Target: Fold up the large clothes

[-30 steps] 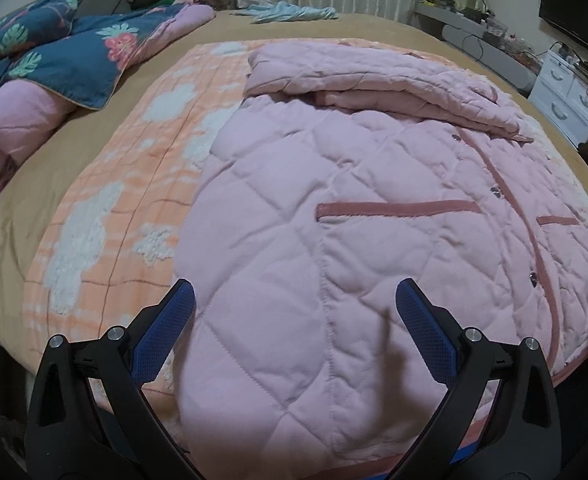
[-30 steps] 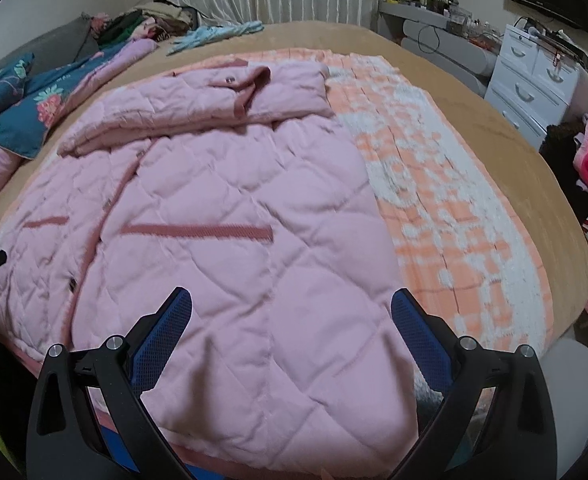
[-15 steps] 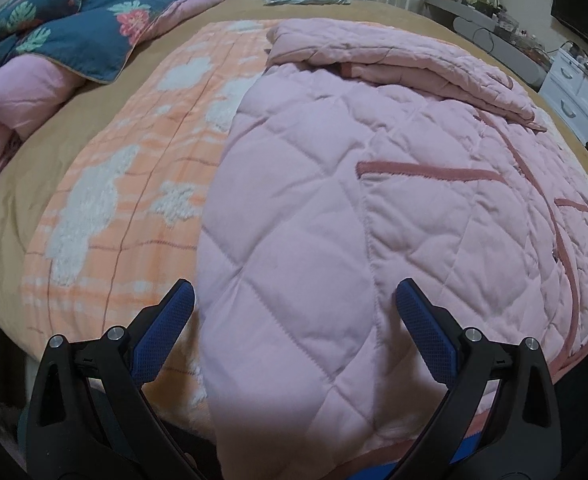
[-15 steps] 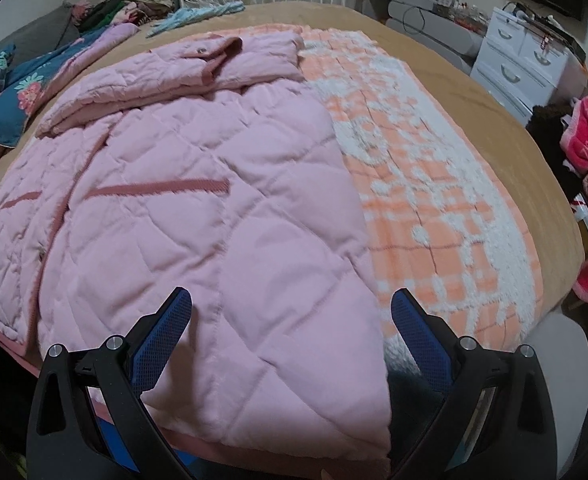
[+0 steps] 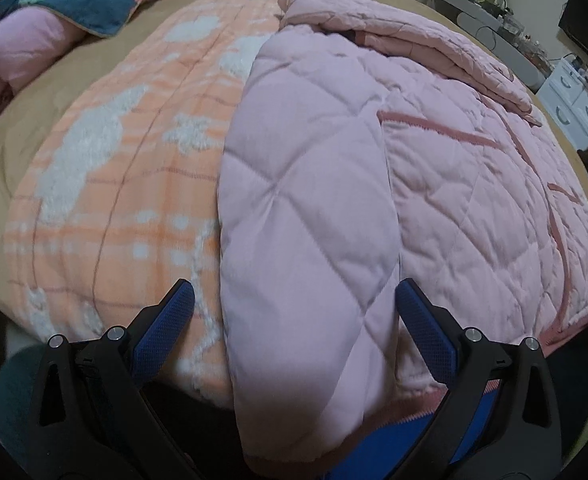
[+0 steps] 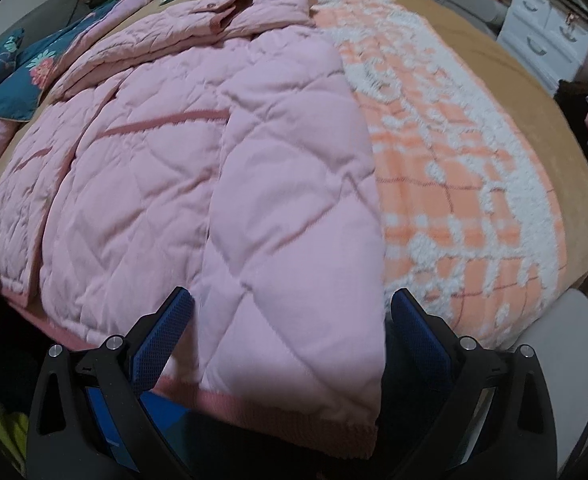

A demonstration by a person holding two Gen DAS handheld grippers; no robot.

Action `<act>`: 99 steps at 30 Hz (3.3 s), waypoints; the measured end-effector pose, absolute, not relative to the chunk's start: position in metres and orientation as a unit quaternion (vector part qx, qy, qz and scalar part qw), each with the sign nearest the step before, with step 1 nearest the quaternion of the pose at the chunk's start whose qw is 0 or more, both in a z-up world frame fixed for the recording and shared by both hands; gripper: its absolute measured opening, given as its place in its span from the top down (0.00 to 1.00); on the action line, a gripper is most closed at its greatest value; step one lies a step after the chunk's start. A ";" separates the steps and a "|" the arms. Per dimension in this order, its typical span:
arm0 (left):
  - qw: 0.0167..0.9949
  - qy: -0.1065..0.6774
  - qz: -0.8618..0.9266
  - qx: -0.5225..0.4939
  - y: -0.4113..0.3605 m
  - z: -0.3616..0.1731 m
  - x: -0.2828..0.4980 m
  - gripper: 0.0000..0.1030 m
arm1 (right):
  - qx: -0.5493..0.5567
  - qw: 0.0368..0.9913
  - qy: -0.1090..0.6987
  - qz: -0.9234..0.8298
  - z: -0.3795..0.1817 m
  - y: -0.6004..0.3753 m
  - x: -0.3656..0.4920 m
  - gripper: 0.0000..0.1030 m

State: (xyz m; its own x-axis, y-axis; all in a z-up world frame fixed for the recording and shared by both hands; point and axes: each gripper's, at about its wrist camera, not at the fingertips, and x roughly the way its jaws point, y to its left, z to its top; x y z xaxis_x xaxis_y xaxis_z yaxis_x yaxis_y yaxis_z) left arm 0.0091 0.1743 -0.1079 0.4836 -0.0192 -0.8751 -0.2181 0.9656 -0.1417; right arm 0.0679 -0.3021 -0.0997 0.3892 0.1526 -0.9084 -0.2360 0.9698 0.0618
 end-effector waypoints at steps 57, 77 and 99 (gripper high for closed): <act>0.917 0.380 -0.007 -0.116 0.156 -0.002 0.021 0.90 | 0.159 0.903 0.308 0.255 0.024 -0.317 0.086 0.81; 0.934 0.326 0.000 -0.146 0.174 0.037 0.059 0.90 | 0.168 0.915 0.278 0.238 0.057 -0.316 0.116 0.81; 0.948 0.271 0.012 -0.168 0.187 0.090 0.098 0.90 | 0.165 0.927 0.244 0.232 0.112 -0.303 0.169 0.81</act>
State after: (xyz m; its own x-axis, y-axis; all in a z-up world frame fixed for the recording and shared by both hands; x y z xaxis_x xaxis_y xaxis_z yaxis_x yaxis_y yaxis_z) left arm 0.0980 0.1868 0.0898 0.8529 -0.0688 -0.5175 -0.1130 0.9434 -0.3117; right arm 0.1694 -0.3033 0.1117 0.7733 0.5113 -0.3751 -0.3503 0.8375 0.4194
